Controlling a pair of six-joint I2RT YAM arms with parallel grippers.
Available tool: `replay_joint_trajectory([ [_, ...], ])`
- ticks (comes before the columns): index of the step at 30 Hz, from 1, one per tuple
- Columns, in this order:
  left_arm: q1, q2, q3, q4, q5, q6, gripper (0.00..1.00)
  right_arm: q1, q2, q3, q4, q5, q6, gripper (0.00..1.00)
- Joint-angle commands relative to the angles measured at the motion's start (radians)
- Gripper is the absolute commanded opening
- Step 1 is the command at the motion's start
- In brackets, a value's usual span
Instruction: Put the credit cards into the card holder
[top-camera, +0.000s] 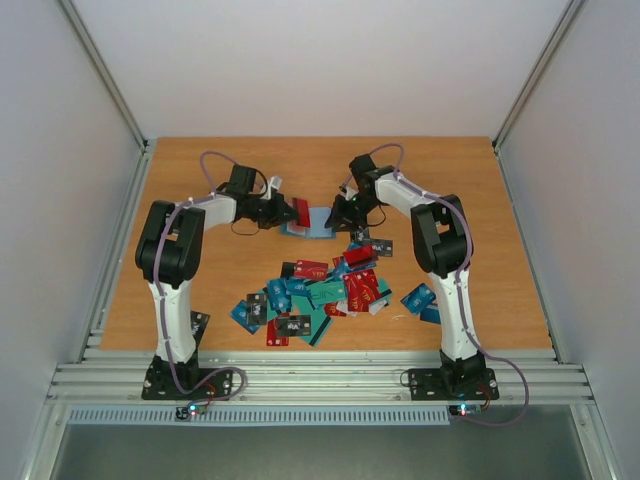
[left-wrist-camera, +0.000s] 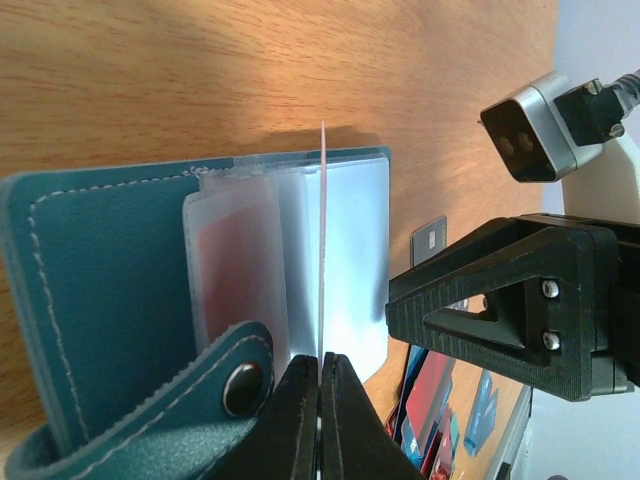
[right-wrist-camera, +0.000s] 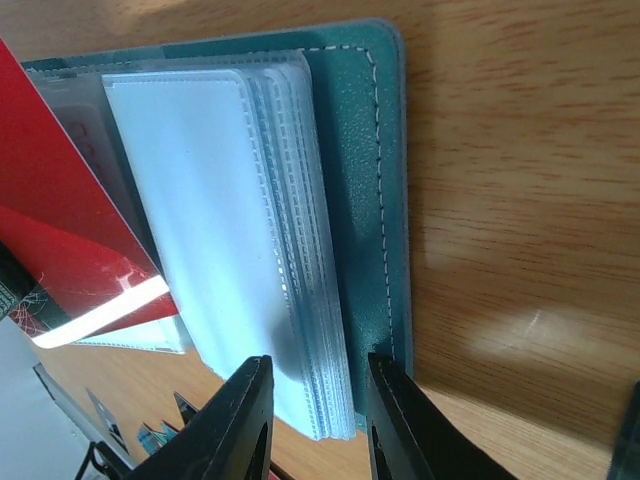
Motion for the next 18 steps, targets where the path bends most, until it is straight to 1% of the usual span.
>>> replay_joint_trajectory([
  [1,0.003,-0.006,-0.017,0.064,0.033,-0.044,0.0,0.014,0.013,-0.042,-0.013,0.02,-0.009,0.28],
  [18,0.004,0.006,-0.048,0.026,0.04,-0.082,0.0,0.013,0.012,-0.047,0.0,0.006,-0.004,0.27],
])
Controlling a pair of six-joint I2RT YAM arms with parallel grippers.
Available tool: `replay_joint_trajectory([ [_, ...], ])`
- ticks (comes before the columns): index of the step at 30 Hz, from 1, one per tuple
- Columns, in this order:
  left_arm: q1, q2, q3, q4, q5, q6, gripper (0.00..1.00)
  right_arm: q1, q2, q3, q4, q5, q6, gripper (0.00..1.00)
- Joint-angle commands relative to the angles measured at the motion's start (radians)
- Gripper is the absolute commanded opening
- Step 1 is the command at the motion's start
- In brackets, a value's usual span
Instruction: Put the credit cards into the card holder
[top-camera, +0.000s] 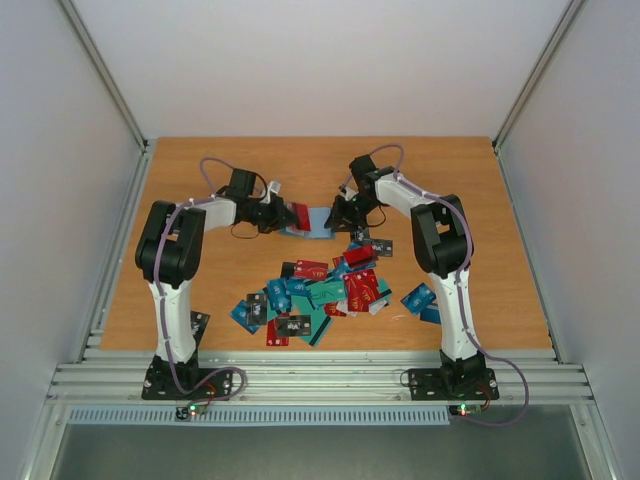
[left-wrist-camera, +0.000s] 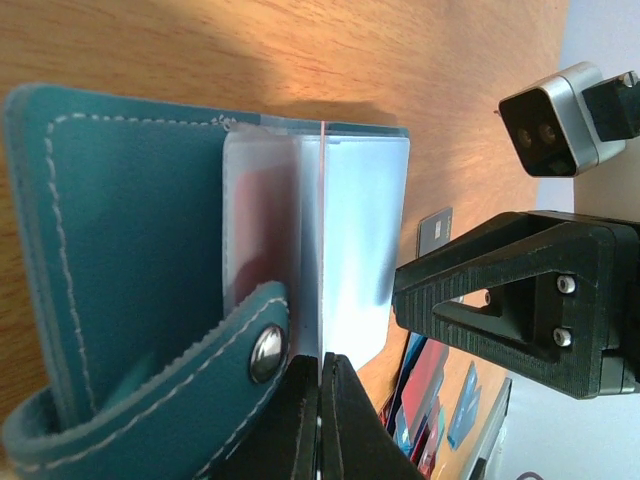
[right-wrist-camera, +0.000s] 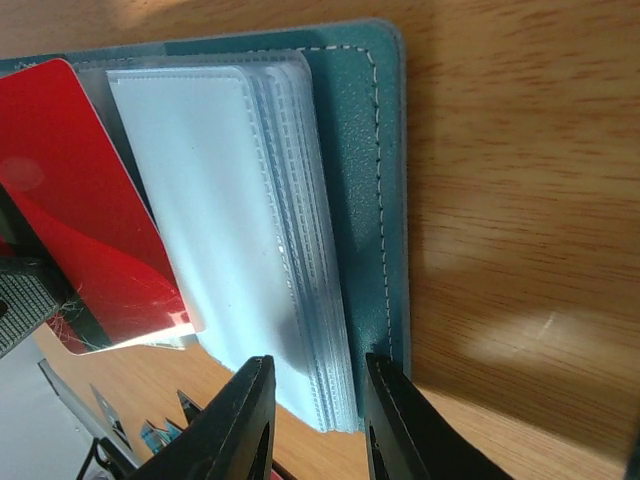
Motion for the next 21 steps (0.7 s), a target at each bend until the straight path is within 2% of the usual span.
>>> replay_joint_trajectory([
  [1,0.004,0.007,-0.016,0.009,0.024,-0.017,0.0,0.014,0.018,-0.034,-0.015,0.013,-0.004,0.26],
  [10,0.003,0.014,-0.014,-0.015,0.052,-0.006,0.0,0.014,0.016,-0.034,-0.012,0.007,-0.002,0.26],
  [21,0.002,0.018,0.025,-0.137,0.077,0.061,0.0,0.015,0.014,-0.034,-0.006,0.003,0.001,0.26],
])
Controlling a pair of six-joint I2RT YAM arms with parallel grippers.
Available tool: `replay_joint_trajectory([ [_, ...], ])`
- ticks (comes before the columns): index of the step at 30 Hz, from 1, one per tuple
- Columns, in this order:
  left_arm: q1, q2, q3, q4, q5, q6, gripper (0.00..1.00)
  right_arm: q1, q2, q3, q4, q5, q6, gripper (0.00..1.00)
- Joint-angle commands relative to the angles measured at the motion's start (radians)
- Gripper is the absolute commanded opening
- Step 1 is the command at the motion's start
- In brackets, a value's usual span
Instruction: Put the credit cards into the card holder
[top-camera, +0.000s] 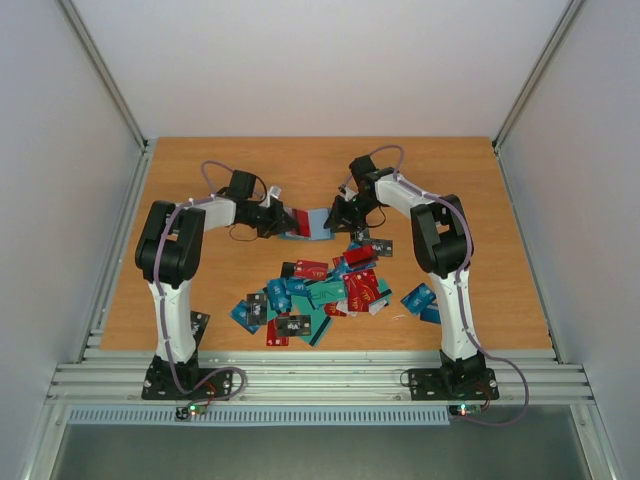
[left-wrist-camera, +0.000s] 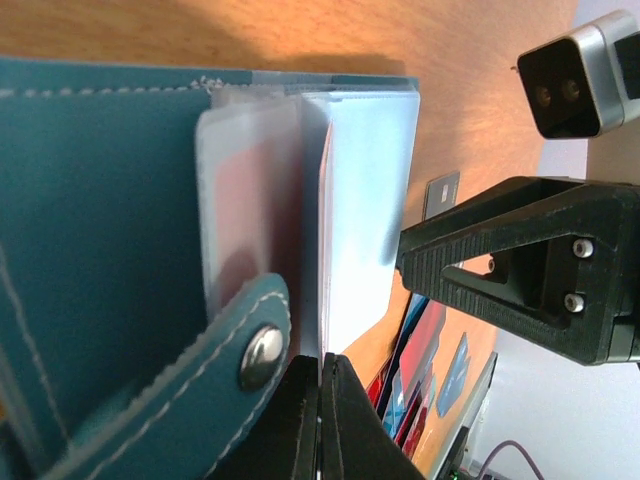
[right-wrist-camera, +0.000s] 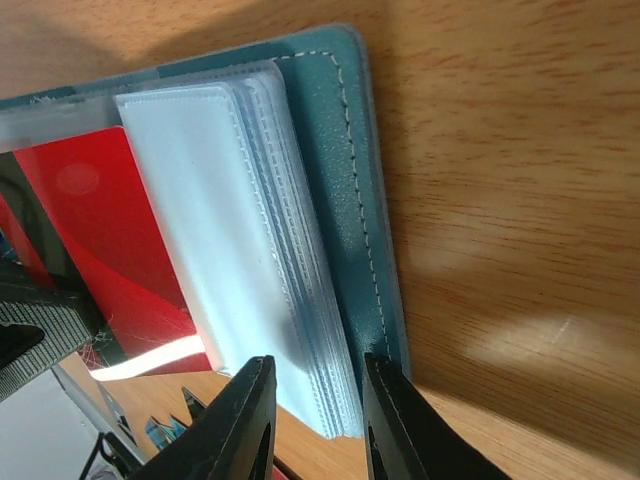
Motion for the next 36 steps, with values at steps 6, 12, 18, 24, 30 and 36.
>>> replay_joint_trajectory([
  [6,0.003,0.035,0.054,-0.098,0.05,0.075,0.0,0.013,0.016,-0.026,-0.017,0.02,0.001,0.26],
  [12,0.002,0.048,0.056,-0.078,0.061,0.061,0.0,0.013,0.017,-0.026,-0.015,0.016,0.002,0.25],
  [18,0.002,0.064,0.063,-0.048,0.067,0.039,0.0,0.013,0.018,-0.026,-0.014,0.011,0.005,0.25],
  [24,-0.004,0.081,0.083,-0.043,0.07,0.028,0.0,0.013,0.017,-0.025,-0.01,0.001,0.012,0.25],
  [30,-0.024,0.096,0.112,-0.054,0.067,0.022,0.0,0.017,0.014,-0.023,-0.004,-0.006,0.023,0.25],
  [36,-0.042,0.114,0.155,-0.087,0.054,0.025,0.0,0.021,0.008,-0.025,0.007,-0.014,0.038,0.25],
])
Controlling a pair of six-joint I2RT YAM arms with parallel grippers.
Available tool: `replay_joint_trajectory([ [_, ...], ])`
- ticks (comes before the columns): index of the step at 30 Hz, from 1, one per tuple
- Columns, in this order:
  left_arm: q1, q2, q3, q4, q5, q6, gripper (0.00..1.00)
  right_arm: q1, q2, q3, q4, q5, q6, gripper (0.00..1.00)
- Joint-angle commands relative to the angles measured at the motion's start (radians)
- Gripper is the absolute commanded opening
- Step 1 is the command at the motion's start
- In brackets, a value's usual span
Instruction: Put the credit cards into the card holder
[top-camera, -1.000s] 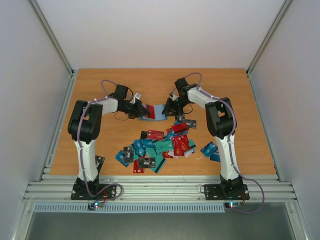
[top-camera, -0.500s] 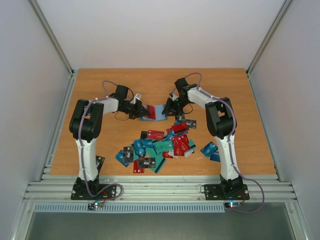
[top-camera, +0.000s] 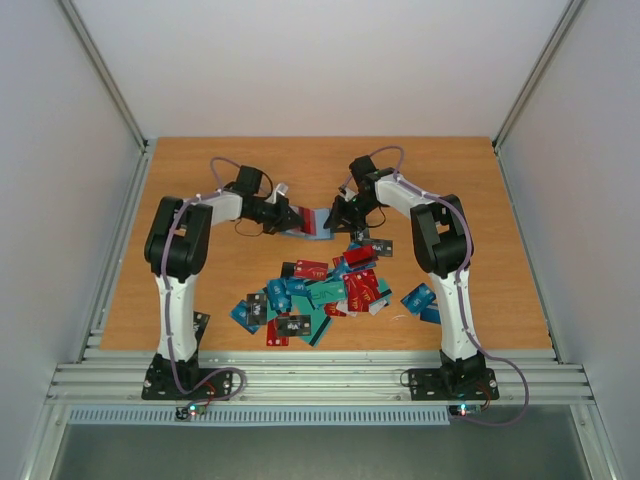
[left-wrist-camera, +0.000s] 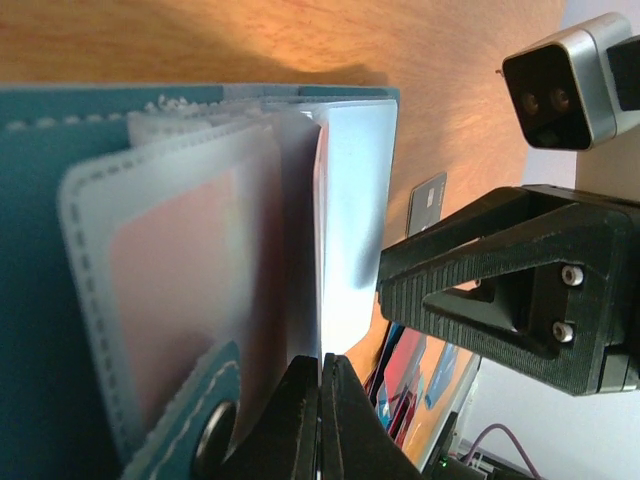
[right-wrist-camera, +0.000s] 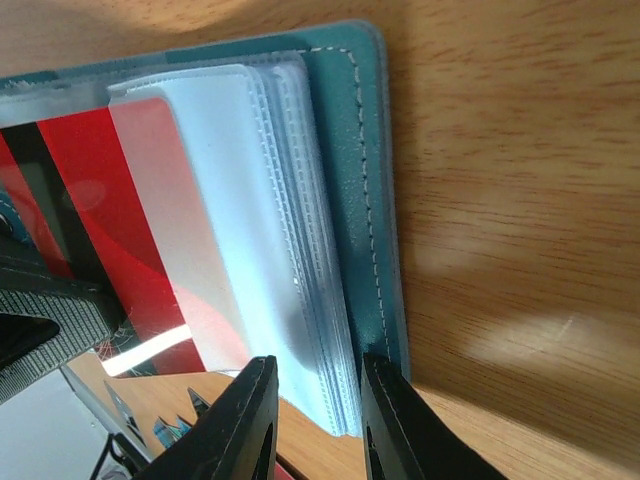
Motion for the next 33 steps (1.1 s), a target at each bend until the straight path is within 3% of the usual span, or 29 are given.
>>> replay_joint_trajectory([
  [1,-0.026,0.039,0.052,-0.023,-0.003,0.0,0.0,0.021,0.008,-0.023,0.004,-0.006,0.021,0.25],
  [8,-0.044,0.07,0.115,-0.145,-0.018,0.064,0.0,0.024,-0.001,-0.025,0.015,-0.014,0.033,0.25],
  [15,-0.053,0.09,0.197,-0.34,-0.054,0.222,0.01,0.024,-0.016,-0.021,0.012,-0.013,0.031,0.27],
  [28,-0.053,0.056,0.244,-0.465,-0.165,0.263,0.4,0.022,-0.041,-0.007,-0.007,-0.002,0.017,0.35],
  [33,-0.053,0.033,0.282,-0.534,-0.231,0.271,0.5,0.022,-0.054,-0.005,-0.012,0.006,0.012,0.36],
])
